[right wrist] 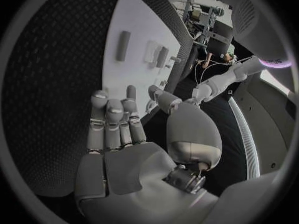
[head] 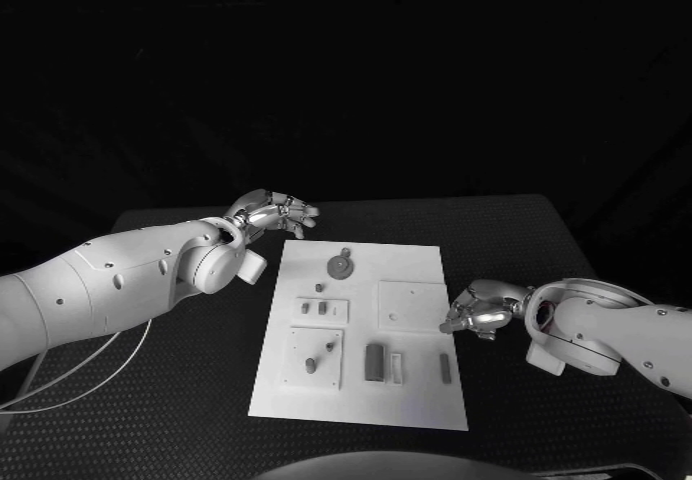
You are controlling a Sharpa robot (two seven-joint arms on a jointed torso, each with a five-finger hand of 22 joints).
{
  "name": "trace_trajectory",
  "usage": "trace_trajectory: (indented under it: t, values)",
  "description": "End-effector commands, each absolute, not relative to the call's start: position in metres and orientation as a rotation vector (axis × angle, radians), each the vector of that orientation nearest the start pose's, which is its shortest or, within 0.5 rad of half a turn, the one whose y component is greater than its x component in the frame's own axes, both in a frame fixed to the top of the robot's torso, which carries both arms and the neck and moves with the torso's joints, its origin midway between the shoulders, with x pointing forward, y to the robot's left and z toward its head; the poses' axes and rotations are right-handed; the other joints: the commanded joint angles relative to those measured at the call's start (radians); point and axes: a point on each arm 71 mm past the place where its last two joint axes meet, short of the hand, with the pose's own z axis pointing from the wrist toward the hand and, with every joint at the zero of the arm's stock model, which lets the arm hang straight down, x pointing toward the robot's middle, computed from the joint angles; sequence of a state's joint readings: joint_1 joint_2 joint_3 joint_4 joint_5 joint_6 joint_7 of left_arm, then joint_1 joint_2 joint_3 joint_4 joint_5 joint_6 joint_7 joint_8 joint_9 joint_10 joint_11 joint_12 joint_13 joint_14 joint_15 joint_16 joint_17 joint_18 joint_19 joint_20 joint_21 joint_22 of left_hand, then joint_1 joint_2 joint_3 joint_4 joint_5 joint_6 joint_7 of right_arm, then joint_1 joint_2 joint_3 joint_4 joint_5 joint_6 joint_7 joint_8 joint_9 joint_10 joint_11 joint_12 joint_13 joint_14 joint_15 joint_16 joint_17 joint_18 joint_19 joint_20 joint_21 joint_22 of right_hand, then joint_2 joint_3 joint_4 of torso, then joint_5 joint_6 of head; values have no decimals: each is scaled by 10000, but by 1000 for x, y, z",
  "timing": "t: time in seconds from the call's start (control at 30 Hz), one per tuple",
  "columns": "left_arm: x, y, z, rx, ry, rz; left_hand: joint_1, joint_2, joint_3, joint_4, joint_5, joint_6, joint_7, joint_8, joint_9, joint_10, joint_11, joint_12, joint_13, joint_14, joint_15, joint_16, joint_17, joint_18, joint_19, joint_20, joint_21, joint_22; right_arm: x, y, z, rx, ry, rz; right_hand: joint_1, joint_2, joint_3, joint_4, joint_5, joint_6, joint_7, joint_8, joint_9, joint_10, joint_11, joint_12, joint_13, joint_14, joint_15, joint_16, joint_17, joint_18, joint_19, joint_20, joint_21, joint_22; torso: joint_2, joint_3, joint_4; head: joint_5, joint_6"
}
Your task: Assemble the parts on the task board
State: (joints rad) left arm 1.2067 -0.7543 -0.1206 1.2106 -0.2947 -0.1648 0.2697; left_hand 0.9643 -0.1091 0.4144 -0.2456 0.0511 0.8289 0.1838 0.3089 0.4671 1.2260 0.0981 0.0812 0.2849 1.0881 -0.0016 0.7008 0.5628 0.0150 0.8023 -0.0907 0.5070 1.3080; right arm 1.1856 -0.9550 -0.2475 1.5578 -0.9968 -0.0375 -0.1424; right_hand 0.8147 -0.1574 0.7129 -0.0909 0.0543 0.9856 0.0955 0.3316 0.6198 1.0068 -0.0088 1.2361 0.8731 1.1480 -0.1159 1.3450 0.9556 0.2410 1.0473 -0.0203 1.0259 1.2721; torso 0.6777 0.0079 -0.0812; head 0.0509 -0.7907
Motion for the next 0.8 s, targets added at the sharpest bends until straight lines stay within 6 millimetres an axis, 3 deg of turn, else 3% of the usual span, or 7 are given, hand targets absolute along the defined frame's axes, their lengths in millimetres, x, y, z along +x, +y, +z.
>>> trace_trajectory:
  t: [0.03, 0.23, 0.4, 0.8]
  values:
    - [528, 249, -224, -8652, 16645, -12696, -67, 26, -13, 32, -19, 10, -50, 63, 6, 5, -3, 30, 17, 3, 64, -68, 15, -100, 27, -25, -65, 159, 418, -248, -288, 2007, 24042, 6401, -192, 72, 49, -196, -15, 171, -21, -57, -77, 247, -62, -154, 29, 148, -18, -88, 105, 208, 141, -26, -2, -23, 4, 13, 2, -36, 14]
    - [528, 249, -224, -8659, 16664, -12697, -67, 24, -14, 30, -19, 13, -52, 66, 7, 7, -4, 31, 18, 0, 66, -73, 17, -101, 23, -23, -69, 160, 412, -249, -291, 2009, 24587, 5759, -390, 362, -18, -663, -48, 539, -128, -9, -51, 485, -171, -257, 232, 341, -94, -118, 347, 208, 271, -66, 81, 16, -5, -9, 24, -100, -15]
    - [527, 249, -224, -8663, 16675, -12700, -65, 23, -15, 27, -19, 14, -53, 68, 7, 8, -5, 32, 18, -1, 66, -75, 19, -102, 21, -23, -72, 161, 410, -249, -291, 1865, 24211, 5269, -408, 274, 110, -950, -18, 343, -39, -160, -28, 362, -85, -420, 365, 226, -18, -281, 472, 208, 93, 28, 12, 41, 3, -25, 37, -122, -54]
    - [527, 250, -225, -8683, 16718, -12687, -63, 19, -17, 23, -19, 15, -55, 70, 8, 8, -5, 33, 19, 0, 67, -79, 25, -103, 19, -21, -77, 164, 398, -244, -297, 1973, 24507, 4114, -530, 294, 108, -1053, -43, 554, -108, -85, 108, 529, -148, -414, 562, 367, -38, -233, 691, 208, 215, 35, 146, 117, 12, -15, 41, -124, -121]
